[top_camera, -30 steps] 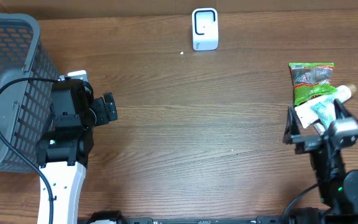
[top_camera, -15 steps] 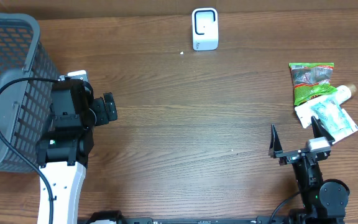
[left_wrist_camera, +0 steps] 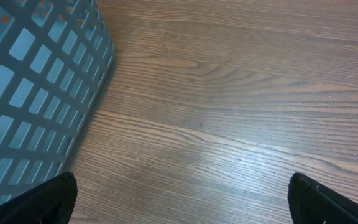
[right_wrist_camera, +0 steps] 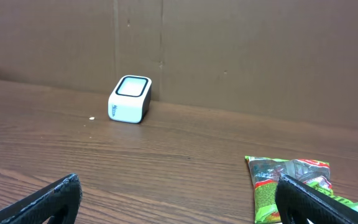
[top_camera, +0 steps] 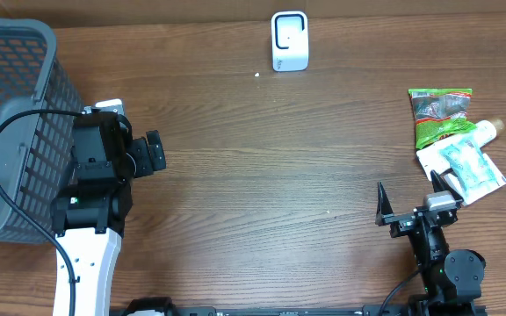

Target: Scan the item barcode

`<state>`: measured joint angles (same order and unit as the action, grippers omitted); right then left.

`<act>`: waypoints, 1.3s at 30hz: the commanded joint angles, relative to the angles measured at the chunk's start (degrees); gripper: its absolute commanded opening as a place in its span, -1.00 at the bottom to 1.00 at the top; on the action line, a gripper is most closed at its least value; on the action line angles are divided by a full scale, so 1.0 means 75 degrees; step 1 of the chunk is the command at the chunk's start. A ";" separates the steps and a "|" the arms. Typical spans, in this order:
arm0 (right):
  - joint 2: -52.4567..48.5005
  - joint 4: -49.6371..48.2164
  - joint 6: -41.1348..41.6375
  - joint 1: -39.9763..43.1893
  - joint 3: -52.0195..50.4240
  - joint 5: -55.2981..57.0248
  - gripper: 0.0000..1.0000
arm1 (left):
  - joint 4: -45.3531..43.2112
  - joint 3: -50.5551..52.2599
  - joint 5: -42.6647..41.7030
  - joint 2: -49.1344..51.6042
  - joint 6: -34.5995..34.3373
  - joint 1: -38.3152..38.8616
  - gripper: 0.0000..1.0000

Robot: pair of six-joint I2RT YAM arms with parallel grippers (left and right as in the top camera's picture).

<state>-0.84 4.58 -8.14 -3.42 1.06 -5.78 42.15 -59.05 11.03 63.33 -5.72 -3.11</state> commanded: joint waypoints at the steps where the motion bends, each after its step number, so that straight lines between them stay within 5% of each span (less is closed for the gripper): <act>1: 0.0090 -0.0029 0.0026 -0.0035 -0.0082 -0.0038 1.00 | -0.0017 -0.0029 0.0064 -0.0044 0.0111 -0.0032 1.00; 30: 0.0090 -0.0029 0.0026 -0.0035 -0.0082 -0.0038 1.00 | -0.0038 0.0006 0.0102 -0.0463 0.0181 -0.0032 0.99; 39: 0.0090 -0.0029 0.0026 -0.0035 -0.0082 -0.0038 1.00 | -0.2836 0.2955 -0.1215 -0.3445 0.0239 -0.0032 1.00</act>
<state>-0.84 4.58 -8.12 -3.42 1.06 -5.78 24.03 -44.38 7.51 43.27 -5.34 -3.11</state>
